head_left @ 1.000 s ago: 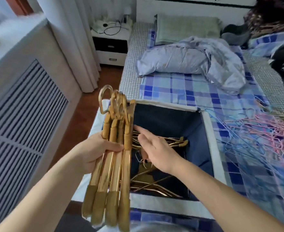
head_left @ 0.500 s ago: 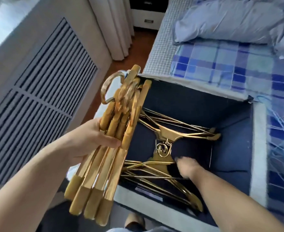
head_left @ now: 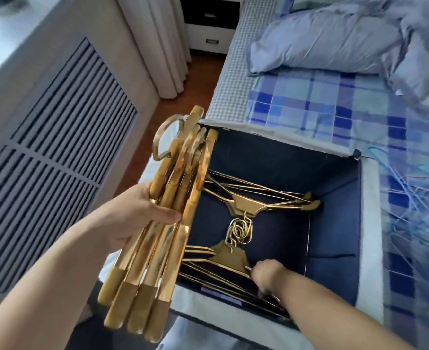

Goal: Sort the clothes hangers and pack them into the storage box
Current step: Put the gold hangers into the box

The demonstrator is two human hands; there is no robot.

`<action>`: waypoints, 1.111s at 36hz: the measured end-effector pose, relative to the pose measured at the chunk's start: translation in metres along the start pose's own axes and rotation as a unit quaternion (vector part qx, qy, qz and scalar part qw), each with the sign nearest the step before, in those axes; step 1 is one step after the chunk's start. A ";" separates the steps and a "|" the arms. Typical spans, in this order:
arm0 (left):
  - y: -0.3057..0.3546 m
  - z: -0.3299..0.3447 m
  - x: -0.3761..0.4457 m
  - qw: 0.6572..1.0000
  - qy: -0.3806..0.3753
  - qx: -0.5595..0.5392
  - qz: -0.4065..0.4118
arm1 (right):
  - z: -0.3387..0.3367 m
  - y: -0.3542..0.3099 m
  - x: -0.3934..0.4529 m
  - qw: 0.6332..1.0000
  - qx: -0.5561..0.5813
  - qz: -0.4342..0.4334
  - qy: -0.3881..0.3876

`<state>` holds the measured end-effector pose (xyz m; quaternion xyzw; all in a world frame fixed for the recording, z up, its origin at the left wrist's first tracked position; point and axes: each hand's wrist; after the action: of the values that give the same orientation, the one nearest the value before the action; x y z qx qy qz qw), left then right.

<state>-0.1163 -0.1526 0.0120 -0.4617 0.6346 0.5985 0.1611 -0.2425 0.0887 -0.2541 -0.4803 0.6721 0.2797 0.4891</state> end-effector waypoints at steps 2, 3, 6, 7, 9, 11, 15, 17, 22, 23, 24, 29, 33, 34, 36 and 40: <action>0.001 0.000 0.000 1.000 -0.004 -0.003 -0.002 | -0.001 0.002 0.004 0.998 0.058 0.026 0.024; 0.001 0.000 -0.001 1.000 -0.004 -0.004 -0.002 | -0.001 0.003 0.007 0.994 0.094 0.040 0.041; 0.001 0.002 0.000 1.000 -0.001 -0.014 -0.006 | 0.001 0.001 0.012 0.992 0.104 0.036 0.058; 0.001 0.002 0.000 1.000 0.001 -0.021 -0.004 | 0.002 0.000 0.010 0.996 0.069 0.023 0.058; 0.001 0.003 0.000 1.000 0.000 -0.026 -0.004 | 0.010 -0.006 0.004 0.998 0.015 -0.010 0.060; 0.001 0.005 0.000 0.999 0.003 -0.032 -0.001 | 0.020 -0.010 0.002 0.998 -0.013 -0.022 0.048; 0.002 0.006 -0.004 0.999 0.001 -0.040 0.005 | 0.018 -0.006 0.002 0.999 -0.037 -0.017 0.000; 0.003 0.004 -0.007 0.999 -0.002 -0.042 0.005 | 0.003 -0.004 -0.003 0.999 -0.014 -0.018 -0.040; 0.004 0.003 -0.013 0.999 -0.011 -0.044 0.001 | -0.052 0.001 -0.037 0.990 0.139 -0.007 -0.029; 0.005 0.002 -0.015 0.999 -0.013 -0.045 -0.001 | -0.067 0.002 -0.049 0.981 0.195 -0.016 -0.006; 0.005 0.002 -0.017 0.999 -0.016 -0.044 -0.003 | -0.082 0.003 -0.062 0.966 0.256 -0.030 0.021; 0.009 0.007 -0.024 0.999 -0.023 -0.041 0.025 | -0.141 -0.015 -0.145 0.719 0.652 -0.178 0.165; 0.013 0.015 -0.031 0.994 -0.050 -0.074 0.056 | -0.159 -0.048 -0.198 0.529 0.770 -0.335 0.123; 0.013 0.015 -0.032 0.992 -0.055 -0.097 0.058 | -0.158 -0.054 -0.203 0.502 0.779 -0.353 0.130; 0.017 0.017 -0.037 0.988 -0.056 -0.126 0.075 | -0.154 -0.061 -0.210 0.483 0.770 -0.389 0.150; 0.025 0.025 -0.048 0.983 -0.054 -0.111 0.137 | -0.153 -0.075 -0.222 0.502 0.758 -0.358 0.213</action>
<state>-0.1192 -0.1142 0.0576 -0.3522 0.6119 0.7056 0.0597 -0.2199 0.0138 0.0143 -0.1700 0.4815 -0.6466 0.5668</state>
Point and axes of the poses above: each hand's wrist, its own x-axis towards the middle knuckle, its own z-axis out of the palm, y = z × x, and after that the axes turned 1 degree about x, right-handed
